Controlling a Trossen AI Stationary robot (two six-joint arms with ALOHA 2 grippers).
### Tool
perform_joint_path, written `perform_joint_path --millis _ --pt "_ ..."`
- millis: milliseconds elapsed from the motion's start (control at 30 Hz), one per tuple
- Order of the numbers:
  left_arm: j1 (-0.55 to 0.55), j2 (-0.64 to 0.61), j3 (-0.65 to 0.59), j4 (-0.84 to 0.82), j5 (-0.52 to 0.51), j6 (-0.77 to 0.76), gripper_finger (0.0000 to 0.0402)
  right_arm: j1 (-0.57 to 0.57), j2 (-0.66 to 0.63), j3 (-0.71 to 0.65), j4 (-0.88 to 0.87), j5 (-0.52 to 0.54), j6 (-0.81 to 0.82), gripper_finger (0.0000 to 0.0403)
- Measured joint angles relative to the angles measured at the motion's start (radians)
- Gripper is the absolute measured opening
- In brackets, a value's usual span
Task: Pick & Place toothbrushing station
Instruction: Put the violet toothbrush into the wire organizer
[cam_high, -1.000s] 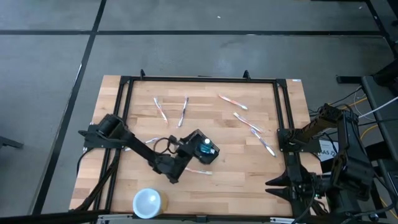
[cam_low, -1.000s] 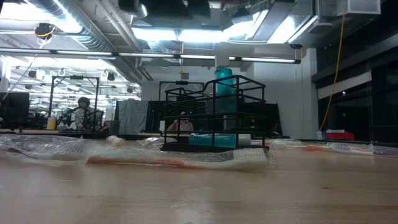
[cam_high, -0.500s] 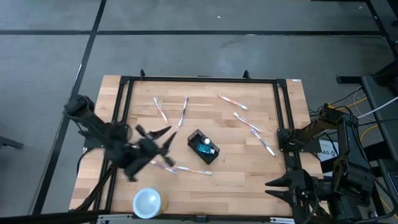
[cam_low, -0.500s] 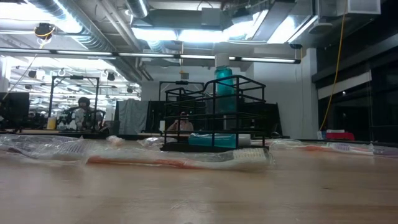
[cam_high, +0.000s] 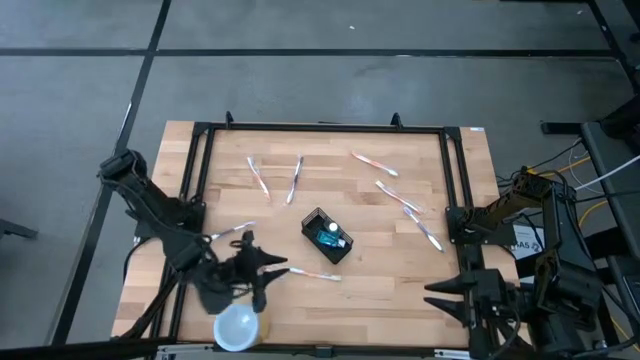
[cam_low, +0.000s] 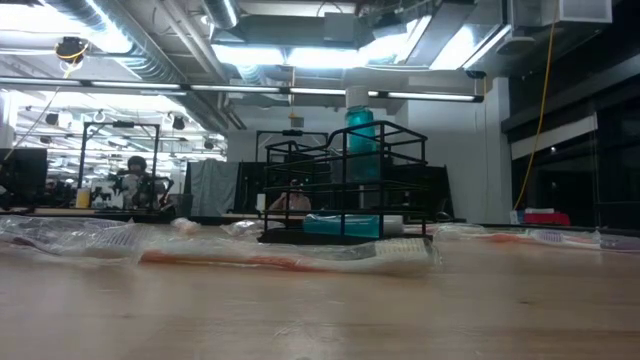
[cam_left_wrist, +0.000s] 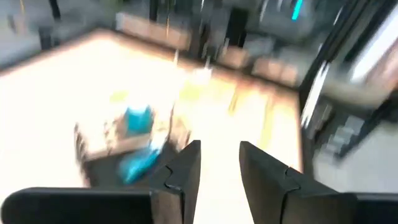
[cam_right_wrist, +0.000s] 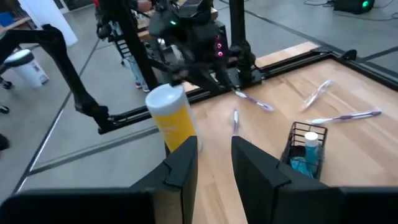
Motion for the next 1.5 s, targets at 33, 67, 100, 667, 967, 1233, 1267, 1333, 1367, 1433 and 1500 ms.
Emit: perform_joint_path --millis 33,67,100,667,967,1233,1267,1333,1367,1433,1500 --pt "0.025 -0.001 0.023 -0.116 0.077 -0.043 0.0101 0.0 0.0 0.0 0.012 0.0 -0.008 0.01" --pt "0.053 -0.002 0.04 -0.21 0.164 -0.068 0.0098 0.0 0.0 0.0 0.023 0.0 -0.015 0.01" --pt "0.082 -0.002 0.053 -0.282 0.258 -0.08 0.0094 0.0 0.0 0.0 0.033 0.001 -0.025 0.01" --pt "0.367 0.211 0.271 -0.568 1.046 0.19 0.0144 0.0 -0.001 0.0 0.066 0.072 -0.081 0.01" --pt "0.35 0.409 0.405 -0.648 1.096 0.372 0.0136 0.009 -0.001 0.0 0.066 0.072 -0.082 0.01" --pt "0.339 0.458 0.407 -0.675 1.007 0.441 0.013 0.029 -0.001 0.0 0.066 0.073 -0.105 0.01" --pt "0.339 0.462 0.407 -0.673 1.001 0.444 0.013 0.032 -0.001 0.0 0.065 0.077 -0.105 0.01" --pt "0.343 0.467 0.407 -0.673 1.001 0.453 0.0129 0.036 -0.001 0.0 0.066 0.08 -0.107 0.01" --pt "0.345 0.47 0.407 -0.671 1.005 0.46 0.0129 0.038 -0.001 0.0 0.066 0.081 -0.107 0.01" --pt "0.348 0.483 0.407 -0.665 1.016 0.471 0.0129 0.042 -0.001 0.0 0.066 0.09 -0.107 0.01" --pt "0.348 0.499 0.407 -0.665 1.015 0.483 0.0129 0.047 -0.001 0.0 0.066 0.098 -0.107 0.01"
